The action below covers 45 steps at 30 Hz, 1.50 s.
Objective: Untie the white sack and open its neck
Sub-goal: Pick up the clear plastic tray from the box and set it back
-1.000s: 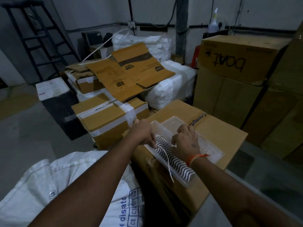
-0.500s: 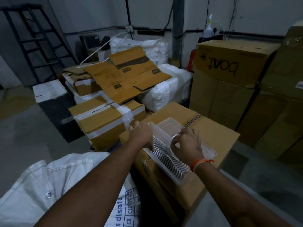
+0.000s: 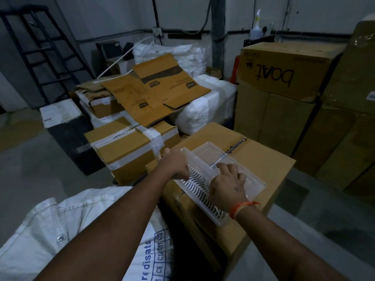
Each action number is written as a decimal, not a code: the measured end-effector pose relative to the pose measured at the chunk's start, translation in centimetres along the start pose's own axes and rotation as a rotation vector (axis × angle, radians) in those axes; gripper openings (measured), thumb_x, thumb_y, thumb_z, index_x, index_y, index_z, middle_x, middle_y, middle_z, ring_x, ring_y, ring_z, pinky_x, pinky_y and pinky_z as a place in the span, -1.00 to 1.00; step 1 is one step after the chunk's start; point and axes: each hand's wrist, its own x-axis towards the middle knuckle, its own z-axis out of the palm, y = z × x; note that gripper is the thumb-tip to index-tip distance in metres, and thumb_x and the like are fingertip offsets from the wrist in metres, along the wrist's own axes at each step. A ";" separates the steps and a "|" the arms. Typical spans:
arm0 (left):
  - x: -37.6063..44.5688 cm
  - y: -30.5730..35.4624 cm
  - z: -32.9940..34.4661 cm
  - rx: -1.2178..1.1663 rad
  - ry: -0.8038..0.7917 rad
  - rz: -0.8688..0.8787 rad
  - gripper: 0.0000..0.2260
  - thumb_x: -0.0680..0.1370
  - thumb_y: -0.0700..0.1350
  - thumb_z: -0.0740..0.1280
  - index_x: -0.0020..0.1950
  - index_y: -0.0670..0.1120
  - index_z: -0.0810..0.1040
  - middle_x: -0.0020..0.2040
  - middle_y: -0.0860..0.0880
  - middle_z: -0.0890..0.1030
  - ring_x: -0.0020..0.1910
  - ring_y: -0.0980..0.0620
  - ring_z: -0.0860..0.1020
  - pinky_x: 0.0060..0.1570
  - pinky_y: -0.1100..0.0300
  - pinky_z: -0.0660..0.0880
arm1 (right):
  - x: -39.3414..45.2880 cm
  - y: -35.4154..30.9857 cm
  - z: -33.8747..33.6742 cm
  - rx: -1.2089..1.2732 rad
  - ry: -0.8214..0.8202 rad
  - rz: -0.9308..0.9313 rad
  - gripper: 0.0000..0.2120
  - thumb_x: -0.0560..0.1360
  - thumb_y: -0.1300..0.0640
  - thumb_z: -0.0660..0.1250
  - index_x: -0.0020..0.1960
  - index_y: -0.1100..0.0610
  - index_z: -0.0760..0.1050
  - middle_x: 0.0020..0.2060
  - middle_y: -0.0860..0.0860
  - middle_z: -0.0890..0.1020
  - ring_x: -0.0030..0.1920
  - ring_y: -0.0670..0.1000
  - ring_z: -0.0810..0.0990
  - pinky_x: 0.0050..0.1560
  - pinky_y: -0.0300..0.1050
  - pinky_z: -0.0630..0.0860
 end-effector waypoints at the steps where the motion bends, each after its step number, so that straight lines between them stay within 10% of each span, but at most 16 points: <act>1: -0.1 -0.2 -0.2 -0.050 0.013 0.016 -0.72 0.51 0.10 0.43 0.22 0.16 0.70 0.59 -0.03 0.25 0.52 -0.25 0.17 0.37 -0.17 0.26 | 0.0 -0.1 0.3 -0.023 0.003 -0.014 -0.75 0.48 -0.06 0.42 0.07 0.04 0.70 0.52 0.05 0.24 0.42 0.18 0.14 0.29 0.16 0.22; 9: 1.2 -1.2 0.3 -0.542 0.266 0.030 -0.83 0.39 -0.09 0.37 -0.24 0.17 0.71 0.43 0.03 0.51 0.35 -0.07 0.51 0.30 -0.14 0.53 | -0.5 1.6 -0.9 0.235 0.123 0.024 -0.80 0.46 -0.23 0.43 -0.04 -0.14 0.68 0.42 -0.04 0.36 0.43 0.07 0.24 0.33 0.15 0.28; 18: 6.3 0.5 -1.4 -0.338 0.272 0.178 -0.82 0.55 -0.03 0.40 0.12 0.07 0.70 0.23 -0.04 0.70 0.21 -0.03 0.64 0.13 -0.02 0.64 | 0.0 11.2 0.7 0.543 0.305 0.538 -0.91 0.51 0.07 0.45 -0.09 -0.11 0.60 -0.05 -0.02 0.61 -0.20 -0.03 0.64 -0.16 0.04 0.71; 24: 10.8 3.8 -2.6 -0.219 0.122 0.212 -0.79 0.60 -0.07 0.37 0.22 0.01 0.68 0.26 -0.10 0.67 -0.10 -0.02 0.59 -0.36 0.26 0.44 | 0.6 13.3 3.3 0.358 0.231 0.586 -0.85 0.46 0.11 0.48 -0.07 -0.14 0.62 0.02 -0.06 0.60 -0.06 -0.04 0.61 0.00 -0.01 0.68; 30: 14.2 6.2 -1.2 -0.246 -0.032 0.215 -0.86 0.58 -0.23 0.37 0.09 -0.17 0.69 0.10 -0.18 0.66 0.24 -0.17 0.60 -0.06 0.19 0.42 | 1.8 14.3 3.6 0.326 0.256 0.657 -0.77 0.41 0.13 0.49 -0.27 -0.14 0.50 -0.11 -0.07 0.61 -0.15 -0.04 0.61 -0.06 -0.11 0.66; 45: 12.2 4.1 -2.3 -1.076 0.253 -0.008 -0.63 0.57 0.11 0.40 0.16 -0.12 0.39 -0.07 -0.02 0.48 -0.03 -0.10 0.60 0.18 -0.20 0.62 | 0.9 10.6 -1.1 0.582 0.802 0.531 -0.77 0.50 0.30 0.41 -0.01 -0.01 0.51 -0.08 -0.05 0.55 -0.10 -0.01 0.59 -0.05 0.05 0.66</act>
